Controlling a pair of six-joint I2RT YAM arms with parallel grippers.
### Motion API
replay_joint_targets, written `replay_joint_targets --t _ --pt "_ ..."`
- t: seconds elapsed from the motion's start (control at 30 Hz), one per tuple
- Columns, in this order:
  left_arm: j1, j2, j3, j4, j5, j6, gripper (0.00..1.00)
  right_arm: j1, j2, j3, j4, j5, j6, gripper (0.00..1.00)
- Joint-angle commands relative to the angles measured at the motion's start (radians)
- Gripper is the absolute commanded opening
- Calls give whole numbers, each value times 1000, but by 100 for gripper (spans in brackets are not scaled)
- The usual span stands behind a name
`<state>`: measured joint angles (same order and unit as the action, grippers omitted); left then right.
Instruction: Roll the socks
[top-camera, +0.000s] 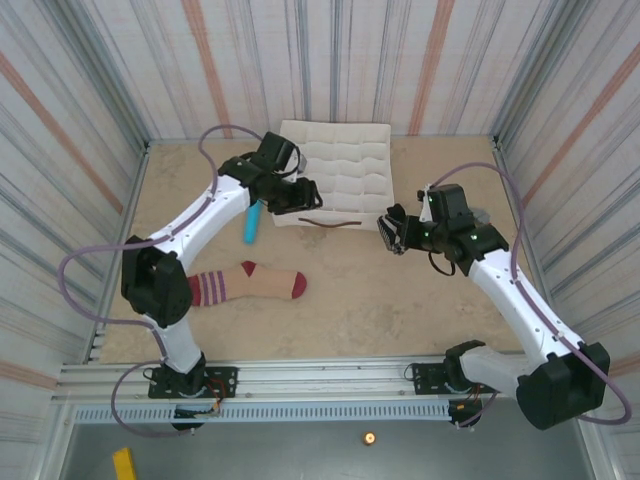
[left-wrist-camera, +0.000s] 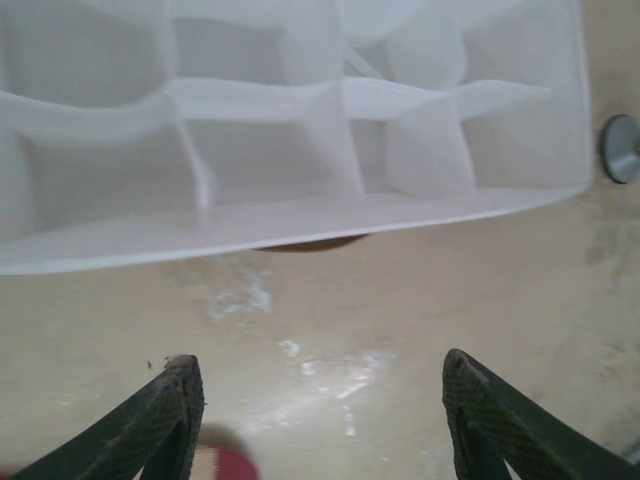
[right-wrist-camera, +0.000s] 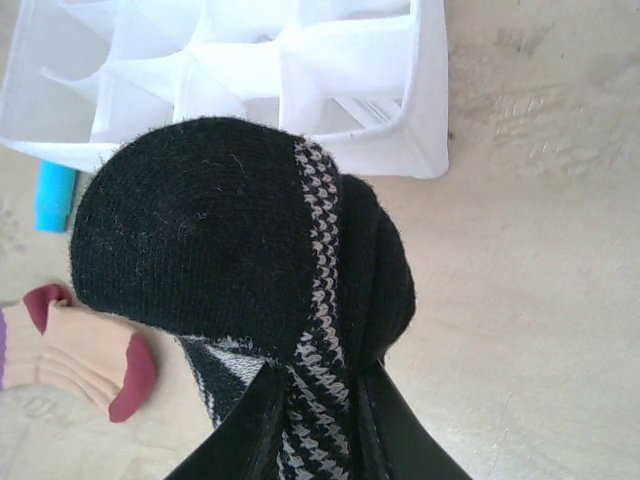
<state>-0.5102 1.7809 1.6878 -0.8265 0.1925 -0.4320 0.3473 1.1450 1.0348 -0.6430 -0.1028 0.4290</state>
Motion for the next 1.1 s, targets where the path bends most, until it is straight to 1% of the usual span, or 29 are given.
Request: replay_joint_targets --t 0.0,0.17,0.27,0.3,0.37,0.47,0.57,0.67,0.73,0.83,0.87,0.97,1.07 --pt "38 31 40 -126 -154 122 62 10 40 83 -78 57 -106 0" --pt "68 99 73 -114 -281 179 59 14 82 156 -95 57 -124 0" --pt "75 160 133 -150 -366 199 56 15 97 178 -102 51 -125 0" --pt "80 177 151 -151 -379 207 56 15 101 184 -105 51 -125 0" --pt "102 206 182 -154 -369 218 55 17 104 194 -111 49 -125 0" --pt "142 251 223 -153 -317 224 53 17 104 204 -119 46 -127 0" --pt "162 290 258 -167 -276 220 47 17 99 210 -128 49 -132 0" --pt "160 301 247 -159 -262 217 42 18 104 230 -136 62 -148 0" --pt "160 307 235 -156 -261 216 41 17 110 250 -133 69 -158 0" --pt "160 308 229 -154 -232 212 39 17 133 290 -132 77 -179 0" --pt "158 337 228 -153 -224 211 38 16 147 309 -141 80 -187 0" --pt "149 347 228 -152 -219 207 33 16 192 362 -173 93 -207 0" --pt "136 349 222 -151 -212 206 32 19 221 387 -184 101 -223 0"
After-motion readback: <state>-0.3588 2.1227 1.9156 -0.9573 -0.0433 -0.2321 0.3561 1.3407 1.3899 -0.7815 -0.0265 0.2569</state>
